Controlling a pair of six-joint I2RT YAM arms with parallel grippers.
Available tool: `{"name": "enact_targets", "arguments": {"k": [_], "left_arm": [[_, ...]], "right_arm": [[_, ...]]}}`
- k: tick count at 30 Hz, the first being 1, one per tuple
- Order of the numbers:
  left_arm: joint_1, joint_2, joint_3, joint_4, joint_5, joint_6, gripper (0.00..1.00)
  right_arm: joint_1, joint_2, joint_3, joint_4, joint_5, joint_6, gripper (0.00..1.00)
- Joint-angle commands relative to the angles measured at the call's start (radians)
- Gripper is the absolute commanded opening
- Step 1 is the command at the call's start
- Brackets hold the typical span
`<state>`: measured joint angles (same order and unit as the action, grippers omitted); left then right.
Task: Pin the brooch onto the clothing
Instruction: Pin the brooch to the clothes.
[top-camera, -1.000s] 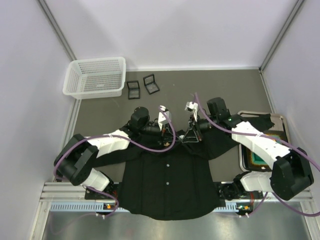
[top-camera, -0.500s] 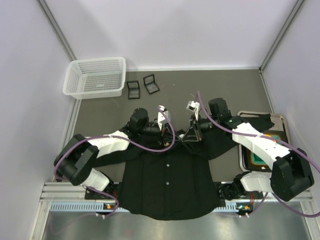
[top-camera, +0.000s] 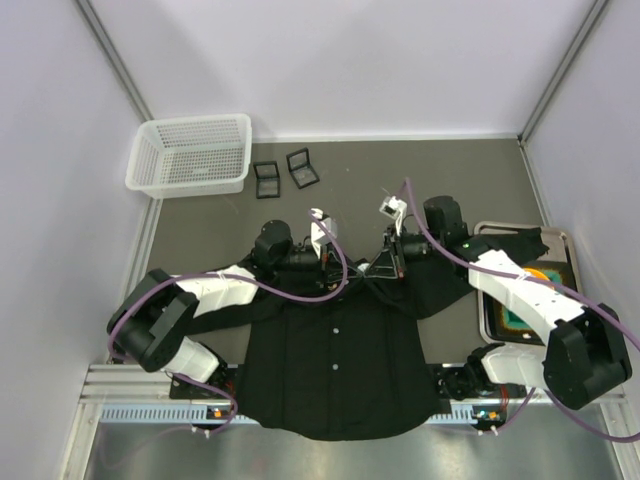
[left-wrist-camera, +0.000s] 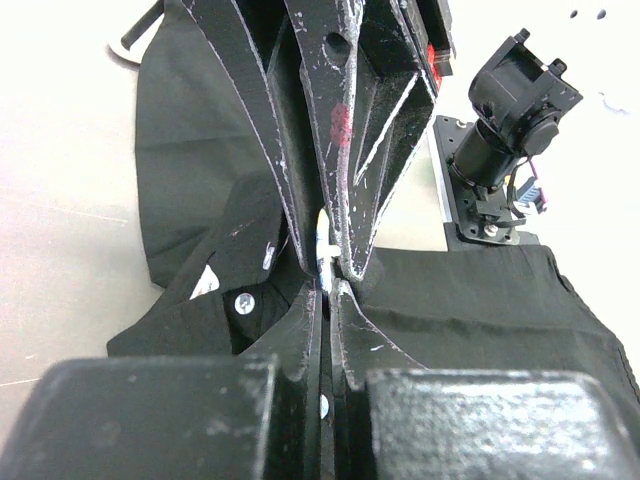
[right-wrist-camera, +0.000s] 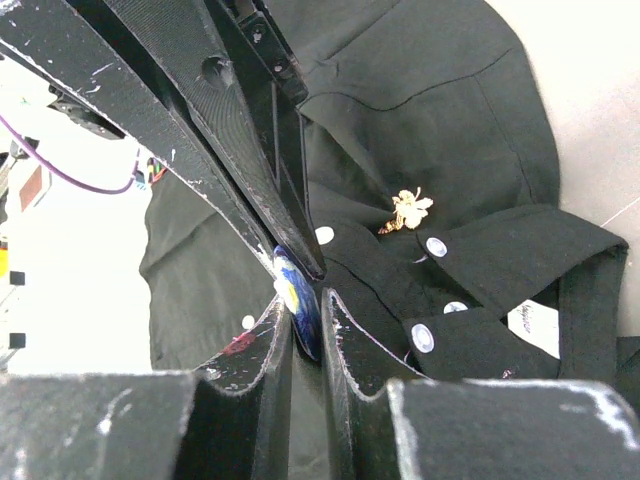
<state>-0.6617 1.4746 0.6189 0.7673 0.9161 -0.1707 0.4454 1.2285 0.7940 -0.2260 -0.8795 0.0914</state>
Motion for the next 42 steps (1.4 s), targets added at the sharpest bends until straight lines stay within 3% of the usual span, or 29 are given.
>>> {"name": "enact_targets", "arguments": {"k": [1, 11, 21, 30, 36, 40, 42], "left_arm": [[-0.004, -0.065, -0.021, 0.093, 0.127, -0.020, 0.00], [-0.003, -0.083, -0.047, 0.138, 0.125, -0.050, 0.00], [-0.006, -0.102, -0.053, 0.148, 0.138, -0.069, 0.00], [0.004, -0.093, -0.051, 0.121, 0.122, -0.082, 0.00], [0.008, -0.068, -0.025, 0.087, 0.107, -0.064, 0.00], [0.010, -0.057, -0.002, 0.038, 0.092, -0.029, 0.00], [0.010, -0.054, 0.010, 0.012, 0.083, -0.010, 0.00]], "right_arm": [[-0.068, 0.011, -0.001, 0.043, 0.160, 0.031, 0.00], [-0.099, -0.003, -0.032, 0.091, 0.145, 0.065, 0.00], [-0.102, 0.006, -0.019, 0.057, 0.263, 0.148, 0.00], [-0.111, -0.101, -0.117, 0.249, 0.067, 0.090, 0.00], [-0.111, -0.150, -0.133, 0.255, -0.025, -0.002, 0.13], [-0.111, -0.161, -0.121, 0.234, -0.049, -0.038, 0.32], [-0.111, -0.161, -0.108, 0.228, -0.044, -0.047, 0.36]]}}
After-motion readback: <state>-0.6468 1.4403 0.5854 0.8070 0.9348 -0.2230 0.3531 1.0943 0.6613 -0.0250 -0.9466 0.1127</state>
